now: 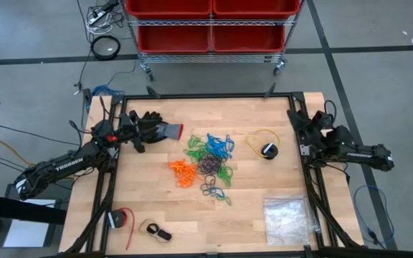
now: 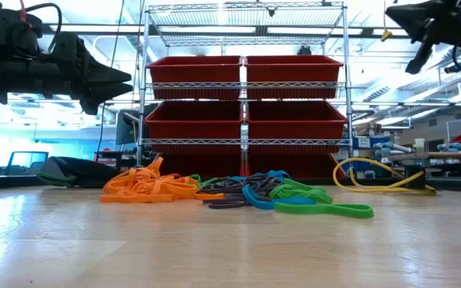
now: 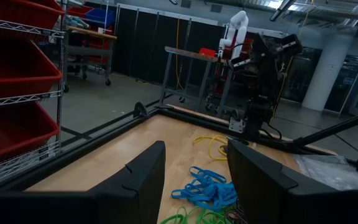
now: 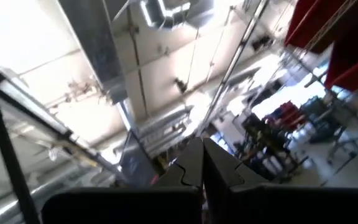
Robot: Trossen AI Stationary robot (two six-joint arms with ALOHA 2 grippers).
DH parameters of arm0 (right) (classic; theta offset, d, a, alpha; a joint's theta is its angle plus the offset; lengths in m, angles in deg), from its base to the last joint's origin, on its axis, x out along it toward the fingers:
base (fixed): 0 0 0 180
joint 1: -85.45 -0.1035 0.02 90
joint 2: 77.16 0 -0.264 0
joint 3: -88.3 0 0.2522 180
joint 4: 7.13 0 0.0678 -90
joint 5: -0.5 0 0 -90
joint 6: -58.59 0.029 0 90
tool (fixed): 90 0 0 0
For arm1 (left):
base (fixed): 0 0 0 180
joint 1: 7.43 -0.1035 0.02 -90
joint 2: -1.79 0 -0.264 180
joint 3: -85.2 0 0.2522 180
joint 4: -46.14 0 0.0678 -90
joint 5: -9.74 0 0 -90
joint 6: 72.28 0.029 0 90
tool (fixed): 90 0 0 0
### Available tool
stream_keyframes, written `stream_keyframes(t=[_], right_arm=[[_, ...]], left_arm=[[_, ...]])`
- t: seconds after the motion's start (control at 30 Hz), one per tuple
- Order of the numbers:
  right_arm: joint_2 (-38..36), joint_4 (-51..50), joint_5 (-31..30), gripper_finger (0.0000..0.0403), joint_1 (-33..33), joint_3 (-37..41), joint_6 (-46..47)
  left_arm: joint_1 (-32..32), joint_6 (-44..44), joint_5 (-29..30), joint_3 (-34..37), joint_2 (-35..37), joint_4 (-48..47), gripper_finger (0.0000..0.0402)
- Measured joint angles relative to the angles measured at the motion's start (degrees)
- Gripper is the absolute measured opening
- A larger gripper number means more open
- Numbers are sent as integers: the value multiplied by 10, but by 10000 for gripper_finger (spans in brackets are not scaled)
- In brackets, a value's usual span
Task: Sort rubber bands
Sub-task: Open the transparent zip bag
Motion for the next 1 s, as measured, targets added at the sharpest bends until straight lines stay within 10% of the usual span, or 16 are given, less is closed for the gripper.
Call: stream_keyframes(t=[0.37,0.63,0.8,1.0], right_arm=[[123,20,187,5,-2,-9,111],[412,-18,375,25,-2,-296,-43],[621,-296,437,24,-22,-530,-94],[810,-762,303,79,-110,-702,-199]], left_arm=[[0,0,0,0,0,0,182],[0,0,0,0,0,0,182],[0,0,0,0,0,0,182],[0,0,0,0,0,0,182]])
